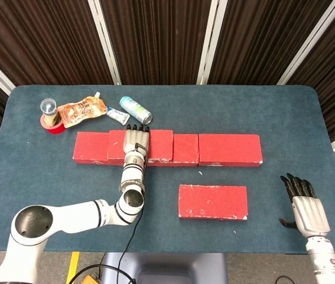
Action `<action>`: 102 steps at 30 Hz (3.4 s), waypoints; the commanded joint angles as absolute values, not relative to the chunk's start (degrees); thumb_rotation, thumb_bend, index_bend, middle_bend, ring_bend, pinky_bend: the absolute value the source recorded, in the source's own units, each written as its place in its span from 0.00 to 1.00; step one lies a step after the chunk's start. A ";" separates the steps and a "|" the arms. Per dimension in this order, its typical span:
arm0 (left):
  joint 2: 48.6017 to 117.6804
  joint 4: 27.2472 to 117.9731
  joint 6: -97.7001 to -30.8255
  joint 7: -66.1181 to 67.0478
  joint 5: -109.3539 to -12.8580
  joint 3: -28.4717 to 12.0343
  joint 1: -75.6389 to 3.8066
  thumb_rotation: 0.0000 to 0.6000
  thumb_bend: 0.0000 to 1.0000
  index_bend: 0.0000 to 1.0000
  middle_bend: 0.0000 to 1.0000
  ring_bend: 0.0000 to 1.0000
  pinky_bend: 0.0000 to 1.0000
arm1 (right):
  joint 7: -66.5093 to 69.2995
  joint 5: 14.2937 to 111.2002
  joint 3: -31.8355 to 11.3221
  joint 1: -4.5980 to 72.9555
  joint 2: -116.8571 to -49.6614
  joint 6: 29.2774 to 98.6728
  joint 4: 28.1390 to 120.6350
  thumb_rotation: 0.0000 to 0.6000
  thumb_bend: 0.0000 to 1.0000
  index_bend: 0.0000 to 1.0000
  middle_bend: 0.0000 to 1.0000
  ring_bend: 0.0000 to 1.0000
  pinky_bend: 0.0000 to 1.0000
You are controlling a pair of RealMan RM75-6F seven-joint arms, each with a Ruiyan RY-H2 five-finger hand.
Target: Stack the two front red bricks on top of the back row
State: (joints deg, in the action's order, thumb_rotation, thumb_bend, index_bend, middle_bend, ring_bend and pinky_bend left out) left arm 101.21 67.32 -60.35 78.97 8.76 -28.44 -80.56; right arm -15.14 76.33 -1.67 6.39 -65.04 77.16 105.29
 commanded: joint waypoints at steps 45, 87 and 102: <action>52.50 105.11 -73.59 17.76 -66.81 -4.98 -25.92 1.00 0.23 0.00 0.00 0.00 0.00 | -15.56 76.46 -1.90 6.02 -65.60 78.24 105.08 1.00 0.00 0.15 0.12 0.04 0.00; 64.63 96.31 -78.92 15.53 -72.11 -3.09 -15.30 1.00 0.24 0.00 0.00 0.00 0.00 | -47.36 45.95 -9.25 25.24 -77.23 70.41 122.08 1.00 0.00 0.15 0.11 0.03 0.00; 68.87 95.42 -83.67 17.18 -75.24 -2.45 -11.88 1.00 0.24 0.00 0.00 0.00 0.00 | -47.46 42.77 -7.38 29.55 -80.21 72.47 122.80 1.00 0.00 0.14 0.10 0.02 0.00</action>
